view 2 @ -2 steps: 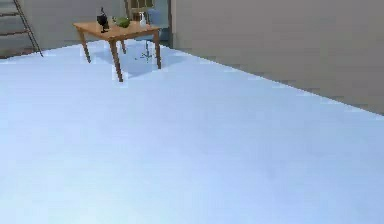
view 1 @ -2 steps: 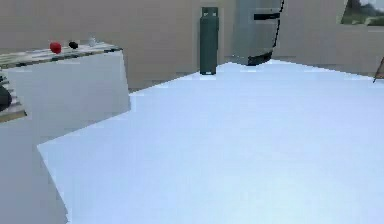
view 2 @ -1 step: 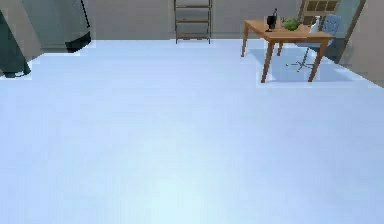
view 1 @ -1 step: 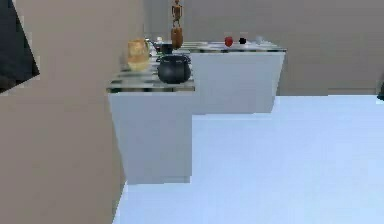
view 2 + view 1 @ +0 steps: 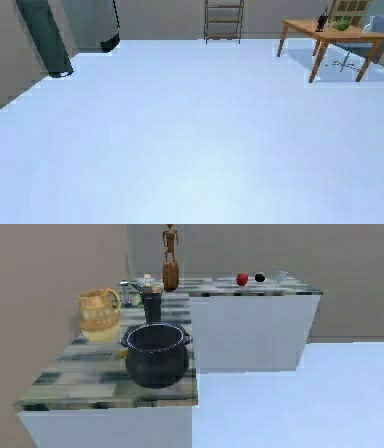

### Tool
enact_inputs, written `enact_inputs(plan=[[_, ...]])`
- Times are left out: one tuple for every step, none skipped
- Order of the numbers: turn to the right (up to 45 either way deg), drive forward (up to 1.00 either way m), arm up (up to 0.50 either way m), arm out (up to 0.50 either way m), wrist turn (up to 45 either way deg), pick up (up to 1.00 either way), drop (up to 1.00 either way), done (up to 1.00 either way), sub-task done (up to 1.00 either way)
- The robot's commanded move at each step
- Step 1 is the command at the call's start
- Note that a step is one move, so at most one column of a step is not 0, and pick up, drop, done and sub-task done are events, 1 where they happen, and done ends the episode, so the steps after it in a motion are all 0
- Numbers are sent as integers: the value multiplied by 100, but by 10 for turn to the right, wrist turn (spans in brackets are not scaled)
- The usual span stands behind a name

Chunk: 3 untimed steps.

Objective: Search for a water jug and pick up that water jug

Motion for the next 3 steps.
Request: enact_inputs(plan=[[-450, 0, 0, 0, 0, 0, 0, 0, 0], [-450, 0, 0, 0, 0, 0, 0, 0, 0], [-210, 0, 0, 0, 0, 0, 0, 0, 0]])
